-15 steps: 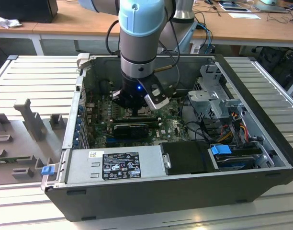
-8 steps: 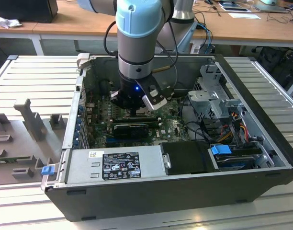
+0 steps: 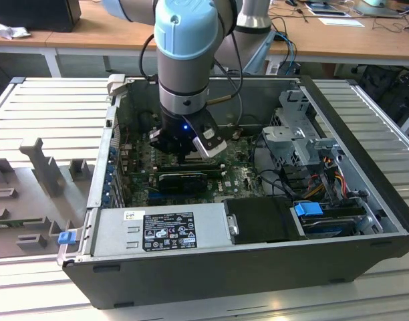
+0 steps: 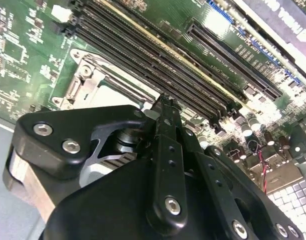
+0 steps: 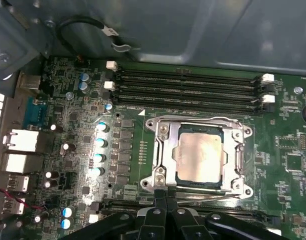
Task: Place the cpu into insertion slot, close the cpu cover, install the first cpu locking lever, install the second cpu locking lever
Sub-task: 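Install the second cpu locking lever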
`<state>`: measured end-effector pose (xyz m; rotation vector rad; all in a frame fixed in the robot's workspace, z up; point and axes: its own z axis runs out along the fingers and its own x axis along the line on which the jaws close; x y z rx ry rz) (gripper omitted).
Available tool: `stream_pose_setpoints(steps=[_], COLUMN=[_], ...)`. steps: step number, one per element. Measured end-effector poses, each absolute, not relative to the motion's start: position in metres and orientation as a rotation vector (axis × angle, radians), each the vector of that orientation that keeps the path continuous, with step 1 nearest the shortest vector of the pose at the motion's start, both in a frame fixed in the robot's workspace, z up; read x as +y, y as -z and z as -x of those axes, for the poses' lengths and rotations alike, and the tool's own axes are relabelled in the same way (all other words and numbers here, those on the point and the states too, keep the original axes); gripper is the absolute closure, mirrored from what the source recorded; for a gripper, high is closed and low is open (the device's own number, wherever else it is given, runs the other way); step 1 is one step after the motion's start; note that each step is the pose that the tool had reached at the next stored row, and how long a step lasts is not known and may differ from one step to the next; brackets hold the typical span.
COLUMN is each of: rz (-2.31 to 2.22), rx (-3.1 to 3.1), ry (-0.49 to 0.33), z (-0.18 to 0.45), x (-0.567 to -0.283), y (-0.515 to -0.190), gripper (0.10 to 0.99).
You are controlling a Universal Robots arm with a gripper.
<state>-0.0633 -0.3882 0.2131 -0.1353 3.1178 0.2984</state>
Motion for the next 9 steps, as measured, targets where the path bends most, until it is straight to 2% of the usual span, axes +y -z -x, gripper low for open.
stream_pose_setpoints(steps=[9], rz=[0.17], rx=[3.101], ry=[-0.419], z=[0.0749], x=[-0.3968], y=[-0.2022], gripper=[0.98])
